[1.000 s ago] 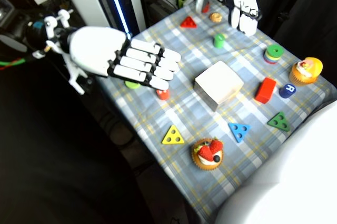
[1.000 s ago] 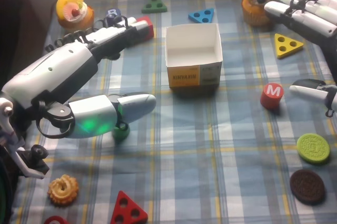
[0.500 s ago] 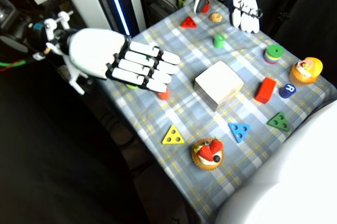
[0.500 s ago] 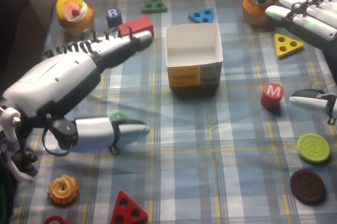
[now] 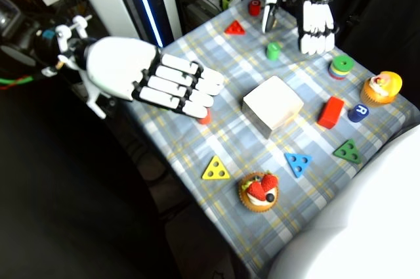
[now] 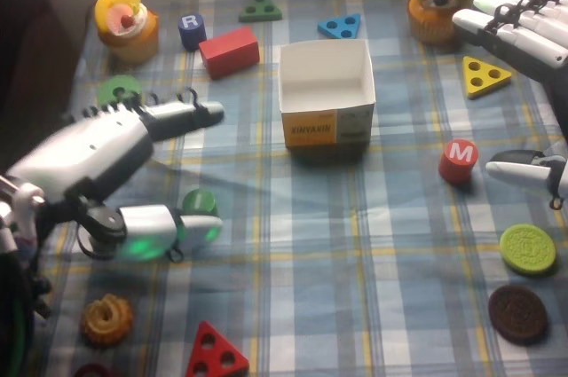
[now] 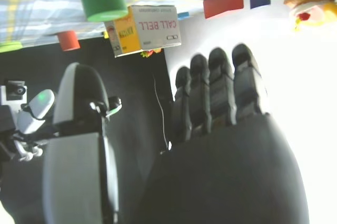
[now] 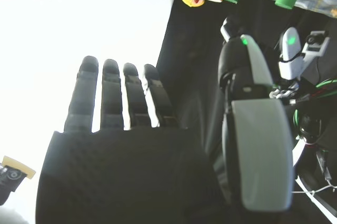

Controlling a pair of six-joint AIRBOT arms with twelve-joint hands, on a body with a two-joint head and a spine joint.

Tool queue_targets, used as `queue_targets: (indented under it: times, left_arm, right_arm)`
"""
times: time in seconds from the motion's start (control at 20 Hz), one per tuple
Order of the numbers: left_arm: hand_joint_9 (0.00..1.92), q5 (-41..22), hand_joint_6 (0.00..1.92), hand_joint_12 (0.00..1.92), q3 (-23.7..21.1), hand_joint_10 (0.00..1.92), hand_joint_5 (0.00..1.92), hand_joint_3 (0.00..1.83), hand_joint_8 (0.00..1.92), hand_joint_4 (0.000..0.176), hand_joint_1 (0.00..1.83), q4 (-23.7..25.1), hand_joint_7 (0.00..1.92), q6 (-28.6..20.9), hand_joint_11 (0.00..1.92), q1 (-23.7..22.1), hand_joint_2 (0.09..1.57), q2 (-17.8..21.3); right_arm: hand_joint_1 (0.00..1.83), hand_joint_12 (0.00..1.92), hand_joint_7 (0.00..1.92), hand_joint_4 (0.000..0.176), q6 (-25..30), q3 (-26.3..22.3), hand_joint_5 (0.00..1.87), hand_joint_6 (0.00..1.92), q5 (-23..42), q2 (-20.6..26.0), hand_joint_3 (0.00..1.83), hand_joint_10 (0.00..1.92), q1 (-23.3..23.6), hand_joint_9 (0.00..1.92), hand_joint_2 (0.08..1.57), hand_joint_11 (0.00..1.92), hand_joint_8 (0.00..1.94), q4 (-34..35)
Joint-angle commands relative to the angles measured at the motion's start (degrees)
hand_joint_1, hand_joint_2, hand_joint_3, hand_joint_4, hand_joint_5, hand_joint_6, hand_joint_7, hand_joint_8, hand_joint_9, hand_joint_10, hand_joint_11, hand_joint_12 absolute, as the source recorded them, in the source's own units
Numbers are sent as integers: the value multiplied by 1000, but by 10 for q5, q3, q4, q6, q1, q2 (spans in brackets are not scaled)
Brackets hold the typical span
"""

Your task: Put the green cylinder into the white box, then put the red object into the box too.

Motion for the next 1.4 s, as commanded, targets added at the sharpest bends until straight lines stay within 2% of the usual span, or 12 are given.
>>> queue_targets:
  times: [0.0, 0.2, 0.25, 0.35, 0.45, 0.55, 0.6, 0.65, 0.7, 0.8, 1.0, 1.35]
  left_arm:
    - [253, -52, 1, 782, 5, 94, 357, 1, 2, 0, 922, 10, 388, -1, 0, -3, 1046, -2]
    - [278, -47, 4, 683, 3, 108, 391, 0, 5, 0, 966, 9, 426, -1, 0, -1, 1023, -4]
    - [276, -46, 2, 738, 3, 118, 394, 0, 1, 12, 959, 9, 421, -1, 0, -1, 1026, -6]
    - [312, -38, 12, 1094, 6, 181, 437, 0, 14, 0, 974, 9, 477, -1, 0, 1, 1020, -11]
    - [251, -35, 6, 1472, 8, 555, 514, 0, 8, 0, 1012, 9, 573, 1, 0, 3, 1029, -15]
    - [224, -33, 29, 1756, 5, 1052, 634, 3, 83, 0, 1040, 2, 758, 25, 0, 4, 1065, -18]
    - [253, -32, 23, 1851, 5, 1189, 705, 1, 274, 0, 1071, 0, 769, 31, 0, 4, 1067, -18]
    - [315, -31, 42, 1907, 4, 1316, 792, 1, 698, 0, 1088, -4, 703, 39, 0, 4, 1079, -20]
    - [367, -31, 953, 1918, 6, 1424, 735, 0, 1261, 0, 1174, -6, 814, 39, 13, 4, 1191, -21]
    - [459, -29, 1256, 1921, 11, 1434, 675, 0, 1405, 0, 1190, -23, 837, 62, 52, 4, 1234, -26]
    - [552, -39, 1161, 1921, 9, 1701, 722, 0, 1483, 0, 1213, -37, 833, 96, 199, 3, 1229, -32]
    - [597, -95, 1054, 1921, -17, 1849, 775, 1, 1512, 0, 1222, 5, 839, 96, 234, -20, 1214, -10]
  right_arm:
    - [603, 0, 0, 0, 6, 5, 0, 0, 75, -1, 4, 0, 1, 0, 1161, 0, 0, -1]
    - [599, 0, 0, 10, 6, 5, 0, 0, 77, -3, 5, 0, -1, 0, 1170, 0, 0, 2]
    - [599, 0, 0, 7, 7, 5, 0, 0, 78, -3, 7, 0, -2, 0, 1173, 0, 0, 3]
    - [590, 0, 0, 22, 8, 5, 0, 0, 78, -5, 9, 0, -2, 0, 1182, 0, 0, 3]
    - [583, 0, 0, 45, 9, 5, 0, 0, 79, -5, 5, 0, -3, 0, 1180, 0, 0, 4]
    - [578, 0, 0, 35, 9, 6, 0, 0, 81, -6, 4, 0, -4, 0, 1181, 0, 0, 6]
    - [570, 0, 0, 29, 9, 6, 0, 0, 82, -7, 5, 0, -4, 0, 1183, 0, 0, 6]
    - [569, 0, 0, 28, 10, 6, 0, 0, 82, -7, 6, 0, -4, 0, 1186, 0, 0, 7]
    - [570, 0, 0, 28, 11, 6, 0, 0, 82, -8, 8, 0, -5, 0, 1193, 0, 0, 7]
    - [562, 0, 0, 29, 13, 6, 0, 0, 83, -9, 8, 0, -6, 0, 1195, 0, 0, 7]
    - [549, 0, 0, 31, 15, 7, 0, 0, 84, -9, 4, 0, -7, 0, 1197, 0, 0, 8]
    - [553, 0, 0, 32, 18, 7, 0, 0, 85, -9, 0, 0, -8, 0, 1188, 0, 0, 8]
